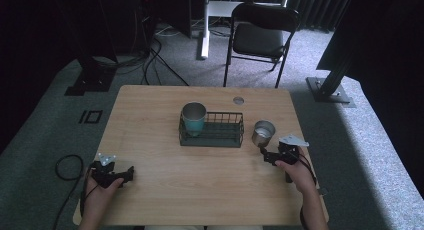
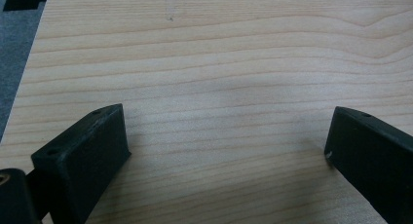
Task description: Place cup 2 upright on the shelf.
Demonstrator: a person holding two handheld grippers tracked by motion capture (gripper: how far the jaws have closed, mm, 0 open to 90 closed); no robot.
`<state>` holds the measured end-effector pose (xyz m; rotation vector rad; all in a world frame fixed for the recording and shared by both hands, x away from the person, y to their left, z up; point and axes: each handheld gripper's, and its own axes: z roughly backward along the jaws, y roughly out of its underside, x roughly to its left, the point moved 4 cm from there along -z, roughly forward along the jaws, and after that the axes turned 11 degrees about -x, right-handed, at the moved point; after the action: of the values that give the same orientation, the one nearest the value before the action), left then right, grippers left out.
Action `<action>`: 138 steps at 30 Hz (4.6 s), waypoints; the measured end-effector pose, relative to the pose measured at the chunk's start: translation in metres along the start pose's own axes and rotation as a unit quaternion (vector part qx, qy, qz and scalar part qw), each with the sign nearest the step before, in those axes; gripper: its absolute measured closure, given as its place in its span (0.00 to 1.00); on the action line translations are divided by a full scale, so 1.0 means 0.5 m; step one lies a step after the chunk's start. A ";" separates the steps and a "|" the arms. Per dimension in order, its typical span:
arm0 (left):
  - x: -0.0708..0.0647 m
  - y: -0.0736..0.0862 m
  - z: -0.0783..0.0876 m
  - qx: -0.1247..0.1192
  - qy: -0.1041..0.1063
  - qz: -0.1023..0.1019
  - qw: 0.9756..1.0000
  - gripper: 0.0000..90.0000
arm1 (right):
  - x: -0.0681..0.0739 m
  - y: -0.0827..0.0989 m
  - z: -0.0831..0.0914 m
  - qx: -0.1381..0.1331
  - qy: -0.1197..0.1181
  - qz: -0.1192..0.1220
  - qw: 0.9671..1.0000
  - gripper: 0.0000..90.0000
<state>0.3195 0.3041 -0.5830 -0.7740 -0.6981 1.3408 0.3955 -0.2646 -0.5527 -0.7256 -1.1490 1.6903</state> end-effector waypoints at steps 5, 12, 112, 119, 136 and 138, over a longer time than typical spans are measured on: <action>0.000 0.000 0.000 0.000 0.000 0.000 1.000 0.03 | -0.007 -0.012 -0.015 -0.014 0.006 -0.012 1.000 0.13; 0.000 0.000 0.000 0.000 0.000 0.000 1.000 0.03 | -0.007 -0.026 -0.030 -0.026 0.006 -0.022 0.999 0.13; 0.000 0.000 0.000 0.000 0.000 0.000 1.000 0.03 | 0.012 -0.213 -0.032 -0.074 0.003 0.015 0.997 0.15; 0.000 0.000 0.000 0.000 0.000 0.000 1.000 0.03 | 0.027 -0.244 -0.032 -0.079 -0.007 0.024 0.997 0.15; 0.000 0.000 0.000 0.000 0.000 0.000 1.000 0.03 | 0.101 -0.320 -0.043 -0.096 -0.050 0.043 0.993 0.15; 0.000 0.000 0.000 0.000 0.000 0.000 1.000 0.03 | 0.106 -0.322 -0.045 -0.098 -0.052 0.045 0.993 0.15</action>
<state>0.3195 0.3041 -0.5830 -0.7740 -0.6979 1.3409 0.4530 -0.1875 -0.4111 -0.8277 -1.3887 1.7226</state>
